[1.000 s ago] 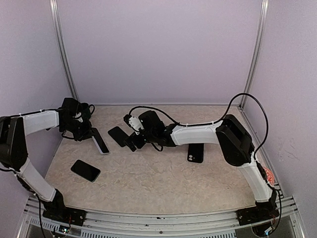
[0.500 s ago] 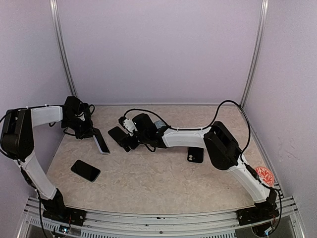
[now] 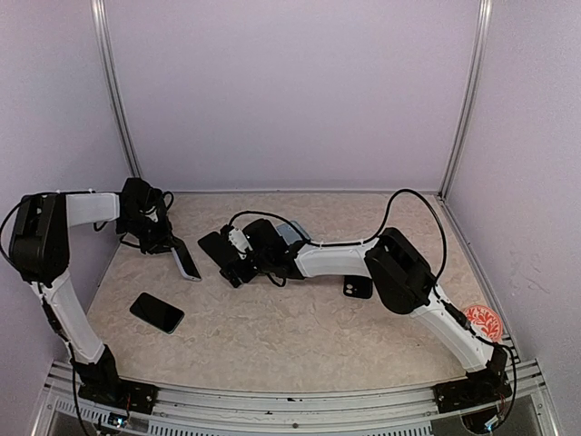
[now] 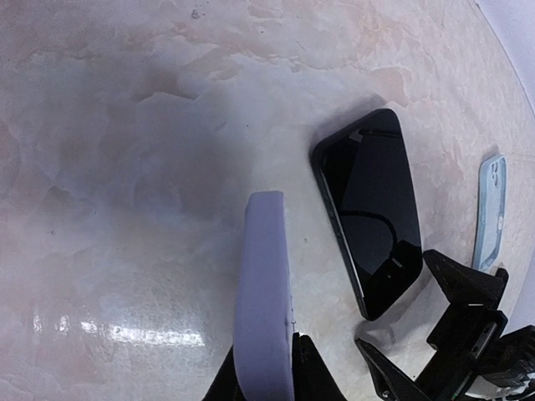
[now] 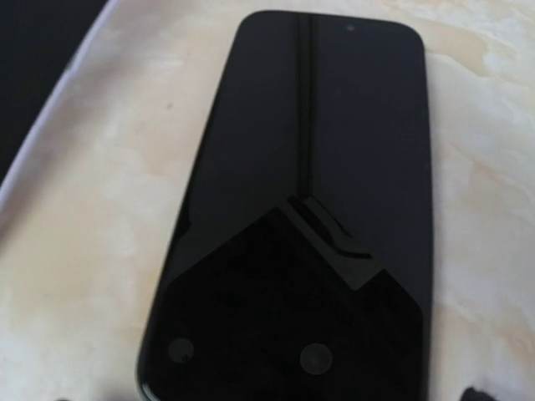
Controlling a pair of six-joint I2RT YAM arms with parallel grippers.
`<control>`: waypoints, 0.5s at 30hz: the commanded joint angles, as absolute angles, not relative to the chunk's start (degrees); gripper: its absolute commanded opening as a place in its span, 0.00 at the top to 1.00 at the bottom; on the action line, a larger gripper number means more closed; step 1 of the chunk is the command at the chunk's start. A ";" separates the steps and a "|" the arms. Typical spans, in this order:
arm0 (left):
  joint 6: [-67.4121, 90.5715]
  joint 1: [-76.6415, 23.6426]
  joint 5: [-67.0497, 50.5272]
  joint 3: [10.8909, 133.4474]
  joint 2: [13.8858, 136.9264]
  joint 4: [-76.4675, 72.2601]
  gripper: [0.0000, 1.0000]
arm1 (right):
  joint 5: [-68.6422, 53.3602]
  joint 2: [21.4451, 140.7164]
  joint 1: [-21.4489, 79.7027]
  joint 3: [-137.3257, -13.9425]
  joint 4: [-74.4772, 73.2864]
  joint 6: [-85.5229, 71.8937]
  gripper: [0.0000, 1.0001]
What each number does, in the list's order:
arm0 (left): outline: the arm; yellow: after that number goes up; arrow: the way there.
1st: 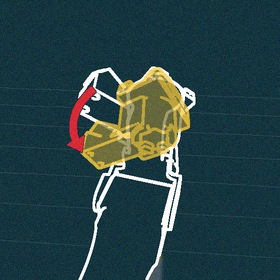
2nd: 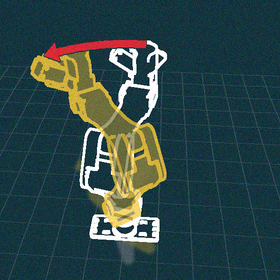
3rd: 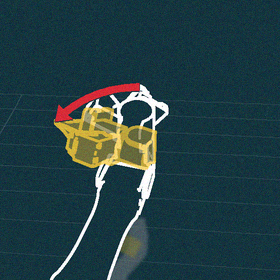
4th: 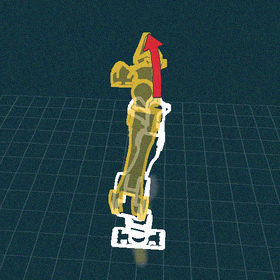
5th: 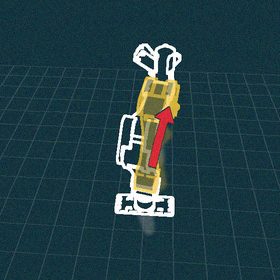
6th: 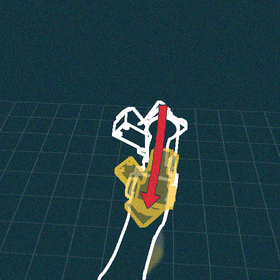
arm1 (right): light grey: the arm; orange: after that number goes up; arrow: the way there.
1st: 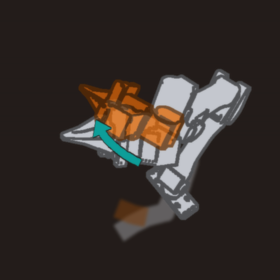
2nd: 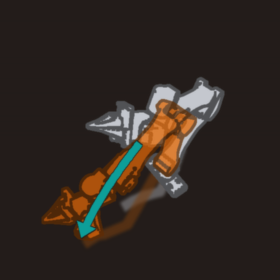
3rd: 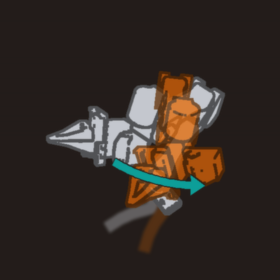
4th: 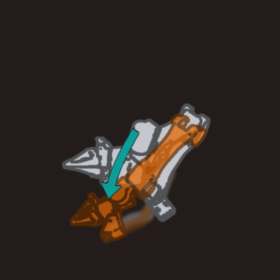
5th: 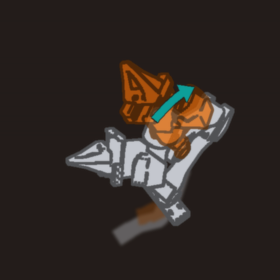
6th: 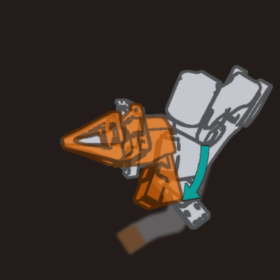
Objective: Put the phone into the phone case
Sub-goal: Place the phone with the phone case at the center of the board.
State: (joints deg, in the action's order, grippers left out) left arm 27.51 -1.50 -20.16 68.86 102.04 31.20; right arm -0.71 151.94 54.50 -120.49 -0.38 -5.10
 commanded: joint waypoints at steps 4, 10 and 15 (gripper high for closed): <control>24.87 -0.78 -17.27 69.99 104.80 32.06 0.80 | -2.35 154.98 53.40 -122.06 -0.18 -7.51 0.01; 24.52 -0.77 -17.38 70.27 105.59 31.74 0.78 | -2.08 156.63 53.26 -124.12 -0.22 -8.23 0.01; 24.62 -0.75 -16.79 69.85 106.00 31.79 0.71 | -1.34 156.99 53.26 -124.70 -0.13 -8.29 0.00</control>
